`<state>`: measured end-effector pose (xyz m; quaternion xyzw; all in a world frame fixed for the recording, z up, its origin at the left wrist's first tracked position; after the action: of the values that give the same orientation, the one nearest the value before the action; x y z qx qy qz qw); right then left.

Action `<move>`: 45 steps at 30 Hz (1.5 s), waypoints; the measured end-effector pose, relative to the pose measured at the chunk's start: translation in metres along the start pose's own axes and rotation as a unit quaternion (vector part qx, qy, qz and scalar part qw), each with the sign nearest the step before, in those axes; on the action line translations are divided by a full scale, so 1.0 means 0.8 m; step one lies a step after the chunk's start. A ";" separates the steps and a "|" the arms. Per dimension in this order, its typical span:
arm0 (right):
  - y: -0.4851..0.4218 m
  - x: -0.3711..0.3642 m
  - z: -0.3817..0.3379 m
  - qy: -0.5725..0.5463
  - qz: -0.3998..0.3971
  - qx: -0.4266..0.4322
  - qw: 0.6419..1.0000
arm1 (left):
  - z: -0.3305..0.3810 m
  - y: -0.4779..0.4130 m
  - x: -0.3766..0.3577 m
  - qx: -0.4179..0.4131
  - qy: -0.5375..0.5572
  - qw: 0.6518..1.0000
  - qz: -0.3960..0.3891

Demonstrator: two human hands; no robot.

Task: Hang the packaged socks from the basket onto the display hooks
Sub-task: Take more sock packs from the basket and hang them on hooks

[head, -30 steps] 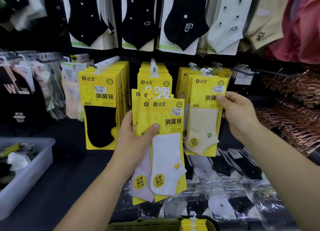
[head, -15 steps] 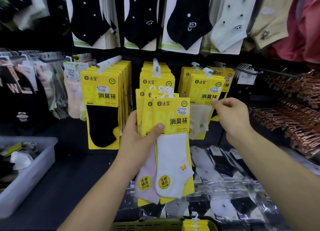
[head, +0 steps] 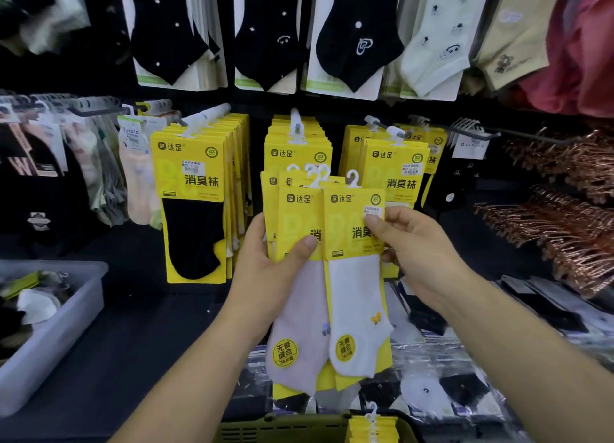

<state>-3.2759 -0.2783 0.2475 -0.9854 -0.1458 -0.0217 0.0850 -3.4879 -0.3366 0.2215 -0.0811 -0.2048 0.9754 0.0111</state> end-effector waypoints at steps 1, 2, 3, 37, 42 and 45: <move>-0.001 0.006 0.002 0.001 0.010 -0.002 1.000 | 0.000 0.000 0.001 0.001 -0.008 1.000 0.002; -0.001 0.013 0.004 0.004 0.018 -0.004 1.000 | 0.000 0.000 0.002 0.002 -0.015 1.000 0.004; -0.002 0.018 0.006 0.004 0.026 -0.003 1.000 | 0.000 -0.001 0.004 0.005 -0.021 1.000 0.007; -0.008 0.082 -0.025 0.003 0.215 0.028 0.976 | 0.005 -0.002 0.006 -0.009 -0.048 0.999 0.006; 0.009 -0.013 -0.012 0.104 -0.024 -0.027 0.994 | 0.002 -0.001 0.000 -0.007 -0.037 0.999 0.011; 0.015 -0.027 -0.009 0.143 -0.010 -0.012 0.990 | 0.003 0.000 -0.002 -0.012 -0.019 1.000 0.011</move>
<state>-3.2928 -0.2971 0.2513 -0.9716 -0.1414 -0.1653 0.0930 -3.4868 -0.3375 0.2235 -0.0651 -0.2161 0.9742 -0.0047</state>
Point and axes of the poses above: each hand's wrist, its own y-axis away from the middle knuckle, its own x-axis out of the back of the hand, z = x × y, the point moved 8 cm from there along -y, towards the middle knuckle, and after that the axes turned 13 degrees about -z, right-handed, at the moved point
